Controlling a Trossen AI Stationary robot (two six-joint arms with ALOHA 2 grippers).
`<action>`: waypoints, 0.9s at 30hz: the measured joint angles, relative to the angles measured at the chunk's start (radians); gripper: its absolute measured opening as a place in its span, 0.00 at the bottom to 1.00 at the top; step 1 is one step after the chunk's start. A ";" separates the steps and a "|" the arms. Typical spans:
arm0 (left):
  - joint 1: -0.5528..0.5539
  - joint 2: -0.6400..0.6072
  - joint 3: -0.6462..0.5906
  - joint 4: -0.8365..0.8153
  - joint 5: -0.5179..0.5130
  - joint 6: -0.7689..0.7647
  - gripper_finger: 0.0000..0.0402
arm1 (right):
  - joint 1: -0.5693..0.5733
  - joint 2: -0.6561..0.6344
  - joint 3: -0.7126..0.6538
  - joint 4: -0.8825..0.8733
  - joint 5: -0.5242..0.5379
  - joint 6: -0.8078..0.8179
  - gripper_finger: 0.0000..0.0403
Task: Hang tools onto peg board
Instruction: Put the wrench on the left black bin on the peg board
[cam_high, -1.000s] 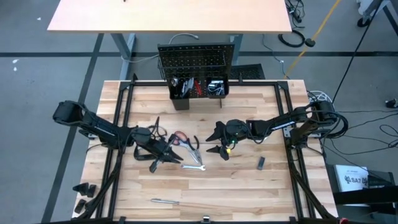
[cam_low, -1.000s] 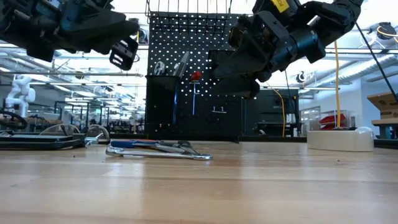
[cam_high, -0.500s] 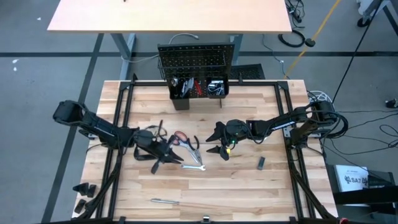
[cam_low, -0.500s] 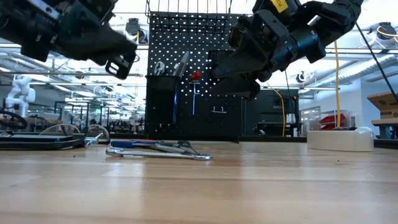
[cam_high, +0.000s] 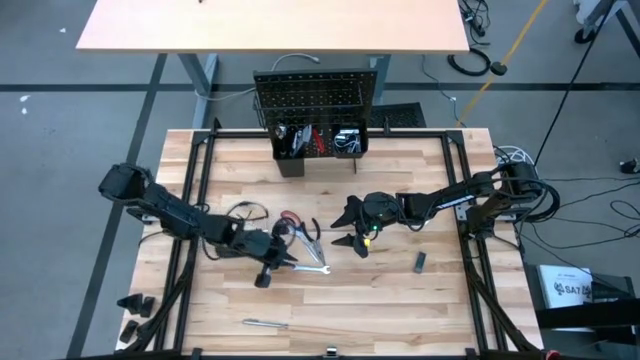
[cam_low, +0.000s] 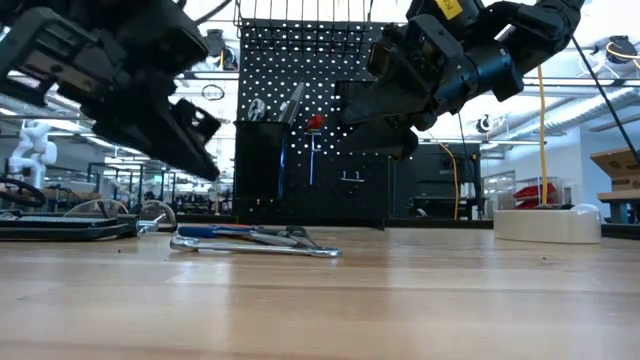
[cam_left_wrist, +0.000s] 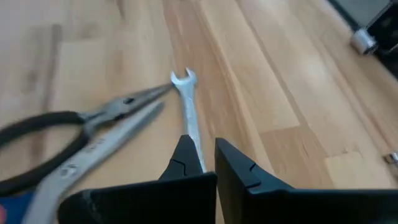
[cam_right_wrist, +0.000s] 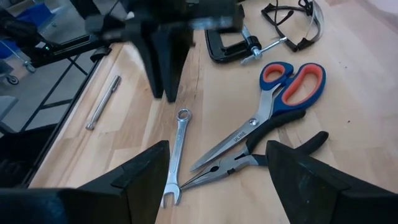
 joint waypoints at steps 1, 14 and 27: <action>-0.005 0.029 0.016 -0.003 0.000 -0.003 0.00 | 0.000 0.000 0.000 0.001 0.000 0.003 0.65; -0.027 0.230 0.199 -0.161 -0.044 0.007 0.08 | 0.004 0.000 0.000 -0.028 -0.003 0.003 0.65; -0.054 0.321 0.208 -0.086 -0.091 0.000 0.44 | 0.020 0.000 0.000 -0.036 -0.004 -0.027 0.65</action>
